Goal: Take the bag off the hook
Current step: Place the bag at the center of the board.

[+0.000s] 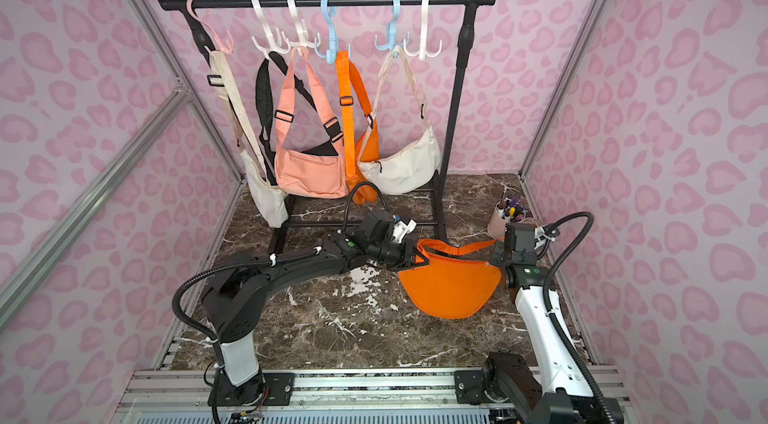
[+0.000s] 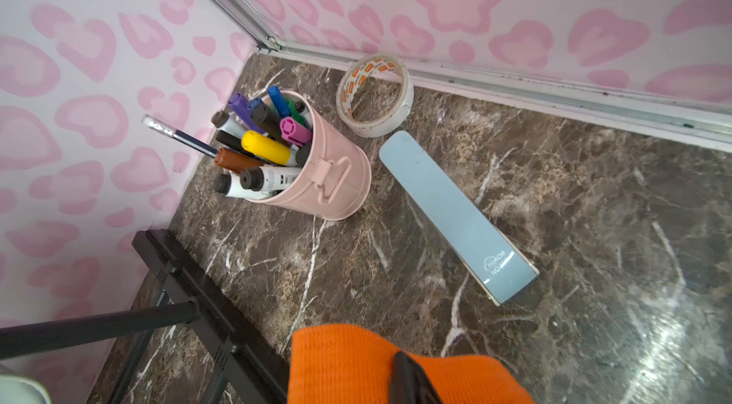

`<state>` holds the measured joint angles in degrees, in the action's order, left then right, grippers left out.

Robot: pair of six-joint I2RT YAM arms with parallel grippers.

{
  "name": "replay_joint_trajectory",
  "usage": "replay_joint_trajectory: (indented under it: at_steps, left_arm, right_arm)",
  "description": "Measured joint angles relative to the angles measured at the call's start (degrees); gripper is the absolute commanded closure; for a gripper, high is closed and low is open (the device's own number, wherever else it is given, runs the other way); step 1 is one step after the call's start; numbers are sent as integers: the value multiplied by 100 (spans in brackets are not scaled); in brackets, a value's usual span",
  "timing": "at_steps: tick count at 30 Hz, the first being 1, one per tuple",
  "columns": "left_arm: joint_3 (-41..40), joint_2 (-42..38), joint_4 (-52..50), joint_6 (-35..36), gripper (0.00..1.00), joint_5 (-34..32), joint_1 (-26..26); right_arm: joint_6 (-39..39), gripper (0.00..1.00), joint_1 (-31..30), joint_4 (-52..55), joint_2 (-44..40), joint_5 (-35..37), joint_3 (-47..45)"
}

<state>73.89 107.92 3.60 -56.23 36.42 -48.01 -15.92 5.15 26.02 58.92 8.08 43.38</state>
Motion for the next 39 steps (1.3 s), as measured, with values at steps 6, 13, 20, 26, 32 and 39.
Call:
replay_joint_trajectory:
  at_steps: [6,13,20,26,32,39]
  left_arm:
    - [-50,66,258,-247,97,125,48]
    - [-52,201,398,-376,97,254,59]
    - [68,387,422,-518,97,372,59]
    - [380,520,461,-511,97,358,76]
    - [658,649,490,-472,71,330,92]
    - [621,452,367,-337,44,151,114]
  right_arm:
    - [-109,100,7,-160,389,-269,63]
    - [-273,100,24,-160,662,-378,188]
    - [-404,100,330,-240,678,-315,188]
    - [-507,100,354,-247,815,-365,256]
    - [-614,77,354,-251,765,-448,315]
    - [-695,61,358,-256,553,-531,332]
